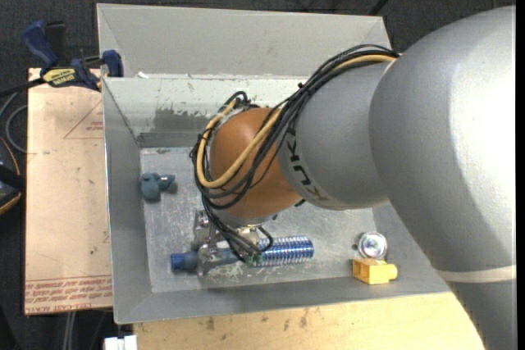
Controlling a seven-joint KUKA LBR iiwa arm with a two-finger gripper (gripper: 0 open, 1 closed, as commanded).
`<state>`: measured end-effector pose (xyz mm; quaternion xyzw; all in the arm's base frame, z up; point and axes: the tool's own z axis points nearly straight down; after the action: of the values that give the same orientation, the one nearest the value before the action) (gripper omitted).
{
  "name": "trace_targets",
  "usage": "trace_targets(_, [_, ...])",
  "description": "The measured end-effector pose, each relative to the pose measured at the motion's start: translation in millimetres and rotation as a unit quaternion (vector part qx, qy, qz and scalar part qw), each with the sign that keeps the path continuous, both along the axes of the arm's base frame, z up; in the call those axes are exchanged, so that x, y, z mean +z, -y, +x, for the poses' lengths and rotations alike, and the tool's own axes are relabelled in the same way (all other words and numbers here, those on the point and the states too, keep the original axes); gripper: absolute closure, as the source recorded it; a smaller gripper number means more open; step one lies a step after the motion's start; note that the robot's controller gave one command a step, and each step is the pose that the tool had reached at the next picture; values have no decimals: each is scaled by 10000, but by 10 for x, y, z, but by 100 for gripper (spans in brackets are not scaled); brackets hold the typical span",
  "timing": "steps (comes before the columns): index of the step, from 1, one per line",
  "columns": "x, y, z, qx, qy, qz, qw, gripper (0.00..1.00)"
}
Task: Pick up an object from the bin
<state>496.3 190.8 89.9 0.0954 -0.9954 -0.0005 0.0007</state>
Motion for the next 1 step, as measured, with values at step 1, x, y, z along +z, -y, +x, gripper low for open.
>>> trace_targets(1, [1044,51,140,-244,51,16,9997,100])
